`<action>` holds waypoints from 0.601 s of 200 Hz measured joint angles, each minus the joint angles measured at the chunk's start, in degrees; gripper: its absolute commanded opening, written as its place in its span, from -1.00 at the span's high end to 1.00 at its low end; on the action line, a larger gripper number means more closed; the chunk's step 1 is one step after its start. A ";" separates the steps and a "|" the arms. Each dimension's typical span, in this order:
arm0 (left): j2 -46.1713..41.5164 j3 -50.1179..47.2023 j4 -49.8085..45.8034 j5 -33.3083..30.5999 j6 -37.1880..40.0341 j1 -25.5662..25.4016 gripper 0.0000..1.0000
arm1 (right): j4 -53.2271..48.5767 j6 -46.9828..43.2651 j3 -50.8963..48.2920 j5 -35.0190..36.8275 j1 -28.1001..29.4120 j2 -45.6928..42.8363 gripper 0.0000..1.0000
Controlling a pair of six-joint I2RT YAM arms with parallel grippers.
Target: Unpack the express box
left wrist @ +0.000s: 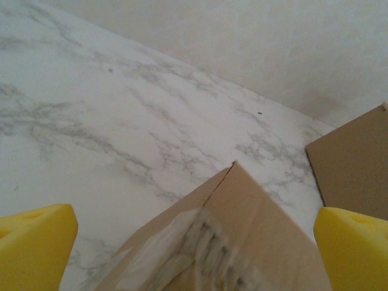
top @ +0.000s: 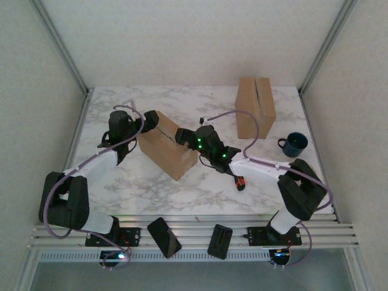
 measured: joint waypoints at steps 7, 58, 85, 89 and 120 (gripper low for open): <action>-0.04 0.90 -0.46 0.00 0.13 0.02 -0.99 | -2.45 -0.24 0.44 0.02 -0.13 -1.38 -0.98; -3.17 5.64 -6.40 -2.38 1.31 0.11 -0.99 | -32.63 -6.45 5.57 0.07 -5.99 -16.33 -0.98; -3.50 8.81 -12.48 -5.79 1.62 0.37 -0.99 | -49.77 -12.00 7.74 -1.95 -12.96 -25.33 -0.98; -3.39 9.18 -13.25 -6.16 1.55 0.42 -0.99 | -51.67 -12.72 7.72 -2.47 -13.92 -26.21 -0.98; -2.03 10.91 -17.94 -7.41 -0.61 0.63 -0.99 | -61.46 -17.22 3.89 -8.07 -19.45 -27.04 -0.98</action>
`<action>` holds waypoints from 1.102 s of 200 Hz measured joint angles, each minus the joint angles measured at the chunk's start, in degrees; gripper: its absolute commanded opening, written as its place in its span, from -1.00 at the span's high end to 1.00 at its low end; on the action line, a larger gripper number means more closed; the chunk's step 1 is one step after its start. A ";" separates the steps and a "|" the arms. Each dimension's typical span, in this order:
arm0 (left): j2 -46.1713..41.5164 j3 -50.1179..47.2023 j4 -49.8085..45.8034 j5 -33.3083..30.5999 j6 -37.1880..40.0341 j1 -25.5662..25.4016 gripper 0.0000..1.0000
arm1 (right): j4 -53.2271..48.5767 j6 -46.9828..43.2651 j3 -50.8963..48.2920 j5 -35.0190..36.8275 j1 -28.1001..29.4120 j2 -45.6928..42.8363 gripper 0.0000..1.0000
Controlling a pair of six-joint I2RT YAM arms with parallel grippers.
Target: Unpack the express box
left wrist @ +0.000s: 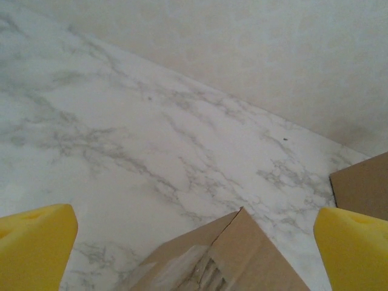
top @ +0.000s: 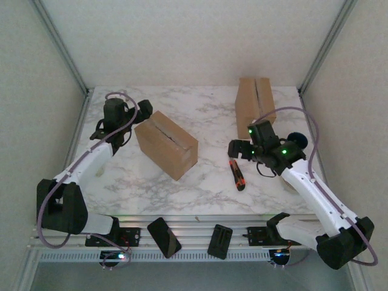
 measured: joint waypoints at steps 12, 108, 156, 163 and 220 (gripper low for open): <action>0.26 -0.02 -1.03 0.13 -1.03 0.02 -0.99 | -0.52 -0.87 -3.17 -1.66 -0.85 2.67 -0.98; 1.77 -3.98 2.97 5.46 -4.04 0.07 -0.99 | 12.52 0.68 -15.82 -4.31 -1.97 20.13 -0.84; 2.34 -7.37 6.01 7.74 -4.72 -1.16 -0.99 | 15.74 2.38 -16.83 -3.80 -2.25 22.86 -0.54; 2.34 -7.63 6.27 7.78 -4.90 -1.51 -0.99 | 15.72 2.54 -16.83 -3.76 -2.34 22.86 -0.49; 2.36 -9.09 8.00 8.17 -5.79 -4.90 -0.99 | 15.06 4.26 -16.76 -1.68 -2.60 23.26 -0.10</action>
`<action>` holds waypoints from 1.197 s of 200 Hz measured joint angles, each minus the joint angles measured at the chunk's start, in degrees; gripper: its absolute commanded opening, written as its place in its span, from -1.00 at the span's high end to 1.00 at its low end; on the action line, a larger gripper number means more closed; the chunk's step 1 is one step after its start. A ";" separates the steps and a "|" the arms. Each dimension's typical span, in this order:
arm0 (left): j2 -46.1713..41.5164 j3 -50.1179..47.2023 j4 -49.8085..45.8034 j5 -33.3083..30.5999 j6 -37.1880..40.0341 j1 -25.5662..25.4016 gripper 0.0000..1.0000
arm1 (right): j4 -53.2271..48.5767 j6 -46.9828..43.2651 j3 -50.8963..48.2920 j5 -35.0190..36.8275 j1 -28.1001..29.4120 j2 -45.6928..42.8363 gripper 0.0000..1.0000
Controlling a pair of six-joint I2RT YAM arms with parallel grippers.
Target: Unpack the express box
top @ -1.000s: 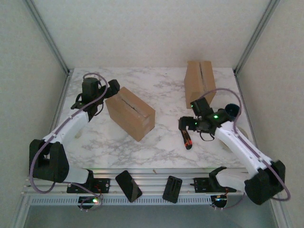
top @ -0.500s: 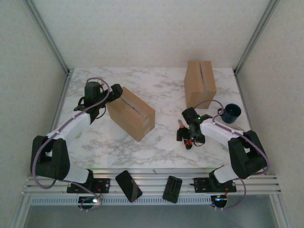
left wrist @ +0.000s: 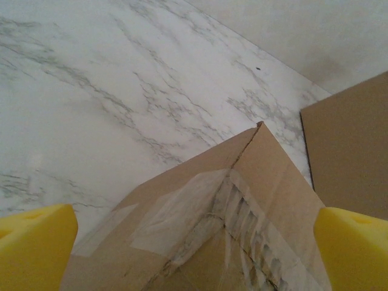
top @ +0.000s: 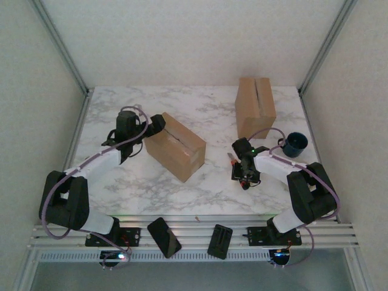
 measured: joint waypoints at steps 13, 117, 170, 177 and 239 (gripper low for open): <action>0.00 0.00 -0.02 -0.13 0.04 -0.37 -0.99 | 0.02 0.31 -0.02 0.09 -0.02 -0.02 -0.07; -5.55 8.07 -10.62 -6.51 2.23 -0.52 -0.99 | 0.66 1.05 -0.61 0.20 -0.11 -1.38 0.52; -14.19 15.61 -15.76 -3.52 2.62 -2.19 -0.99 | 0.74 -4.17 -0.39 -6.71 0.70 -14.29 0.54; -14.86 15.87 -16.13 -2.67 2.56 -2.73 -0.99 | 0.09 -5.35 0.26 -7.41 1.03 -17.14 0.54; -11.61 15.72 -16.37 4.09 -1.75 -14.67 -0.99 | -2.08 -10.99 13.55 -12.72 9.55 -26.64 0.52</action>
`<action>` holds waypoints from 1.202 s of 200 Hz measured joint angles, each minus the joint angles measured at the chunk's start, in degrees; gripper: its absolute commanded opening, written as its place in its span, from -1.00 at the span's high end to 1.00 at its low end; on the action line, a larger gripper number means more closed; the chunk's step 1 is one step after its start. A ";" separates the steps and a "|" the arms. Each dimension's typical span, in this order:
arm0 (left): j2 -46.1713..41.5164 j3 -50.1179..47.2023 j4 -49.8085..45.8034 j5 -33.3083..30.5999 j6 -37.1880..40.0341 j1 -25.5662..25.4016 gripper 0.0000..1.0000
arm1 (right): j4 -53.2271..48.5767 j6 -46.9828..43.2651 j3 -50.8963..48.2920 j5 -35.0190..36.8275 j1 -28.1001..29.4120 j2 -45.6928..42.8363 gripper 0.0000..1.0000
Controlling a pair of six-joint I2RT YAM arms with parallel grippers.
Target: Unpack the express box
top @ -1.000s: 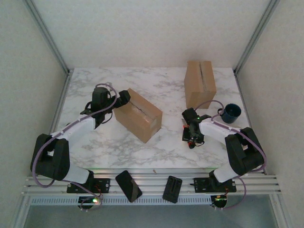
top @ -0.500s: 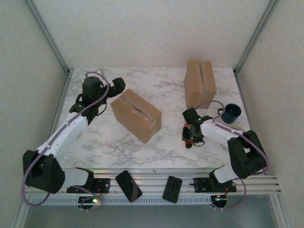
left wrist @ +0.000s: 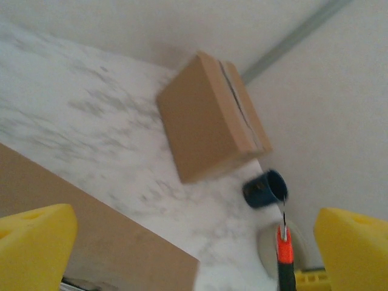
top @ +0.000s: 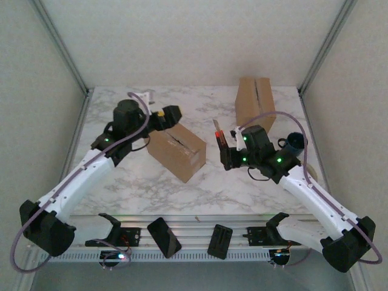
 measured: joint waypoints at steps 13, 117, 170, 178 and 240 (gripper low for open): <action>1.62 0.00 1.31 0.55 -0.92 -2.86 -0.99 | 1.01 -0.15 1.66 -0.98 0.92 0.83 0.52; 5.86 -1.20 8.37 1.97 -4.48 -10.62 -0.92 | 5.35 -0.15 6.67 -3.54 3.61 7.85 0.51; 6.47 -1.57 9.31 1.97 -5.53 -10.62 -0.65 | 7.15 -0.11 6.73 -4.52 3.76 8.20 0.51; 6.73 -1.57 9.49 1.97 -5.60 -10.62 -0.62 | 7.28 -0.11 6.73 -4.83 3.78 8.20 0.51; 7.89 -1.57 11.04 3.02 -6.71 -10.84 0.18 | 9.33 0.09 6.95 -6.16 5.03 9.07 0.51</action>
